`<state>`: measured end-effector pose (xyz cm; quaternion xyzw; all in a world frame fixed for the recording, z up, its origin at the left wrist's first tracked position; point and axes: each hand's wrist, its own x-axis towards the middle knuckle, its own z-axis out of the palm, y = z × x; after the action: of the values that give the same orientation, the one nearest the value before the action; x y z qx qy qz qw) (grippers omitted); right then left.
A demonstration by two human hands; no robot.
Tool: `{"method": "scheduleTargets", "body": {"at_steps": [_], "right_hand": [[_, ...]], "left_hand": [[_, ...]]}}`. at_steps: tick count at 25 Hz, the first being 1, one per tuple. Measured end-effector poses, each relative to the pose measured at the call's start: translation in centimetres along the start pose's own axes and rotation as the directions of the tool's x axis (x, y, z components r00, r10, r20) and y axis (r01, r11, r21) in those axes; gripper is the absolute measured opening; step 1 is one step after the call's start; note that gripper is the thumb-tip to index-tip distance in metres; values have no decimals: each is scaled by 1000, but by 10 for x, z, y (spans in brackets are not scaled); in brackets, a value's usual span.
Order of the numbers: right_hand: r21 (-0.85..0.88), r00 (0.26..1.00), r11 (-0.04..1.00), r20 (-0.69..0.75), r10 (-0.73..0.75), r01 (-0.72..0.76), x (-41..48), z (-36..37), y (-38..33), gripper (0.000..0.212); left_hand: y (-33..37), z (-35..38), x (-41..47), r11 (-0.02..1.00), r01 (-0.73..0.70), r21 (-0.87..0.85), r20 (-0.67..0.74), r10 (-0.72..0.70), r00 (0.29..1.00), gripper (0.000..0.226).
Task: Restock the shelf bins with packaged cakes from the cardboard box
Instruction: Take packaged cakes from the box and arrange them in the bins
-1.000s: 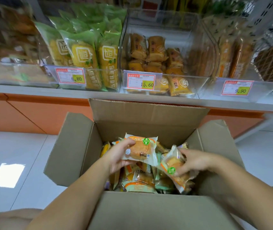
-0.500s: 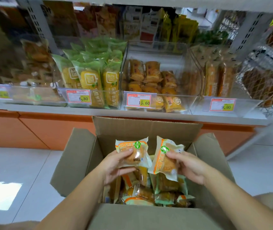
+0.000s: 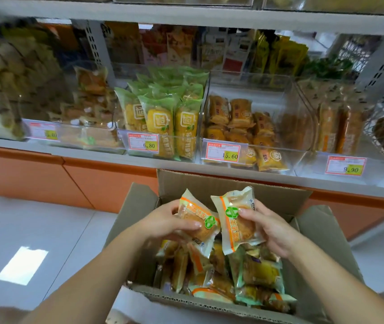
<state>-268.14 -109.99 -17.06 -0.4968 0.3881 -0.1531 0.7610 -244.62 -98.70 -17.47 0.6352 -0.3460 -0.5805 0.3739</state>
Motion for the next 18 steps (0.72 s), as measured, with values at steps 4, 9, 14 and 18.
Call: {"method": "scheduleTargets", "body": {"at_steps": [4, 9, 14, 18], "right_hand": [[108, 998, 994, 62, 18, -25, 7, 31, -7, 89], [194, 997, 981, 75, -4, -10, 12, 83, -24, 74], [9, 994, 998, 86, -60, 60, 24, 142, -66, 53], [-353, 955, 888, 129, -267, 296, 37, 197, -134, 59]], "left_hand": [[23, -22, -12, 979, -117, 165, -242, 155, 958, 76], [31, -37, -27, 948, -204, -244, -289, 129, 949, 52], [59, -104, -62, 967, -254, -21, -276, 239, 931, 49], [96, -200, -108, 929, -256, 266, -442, 353, 825, 50]]}}
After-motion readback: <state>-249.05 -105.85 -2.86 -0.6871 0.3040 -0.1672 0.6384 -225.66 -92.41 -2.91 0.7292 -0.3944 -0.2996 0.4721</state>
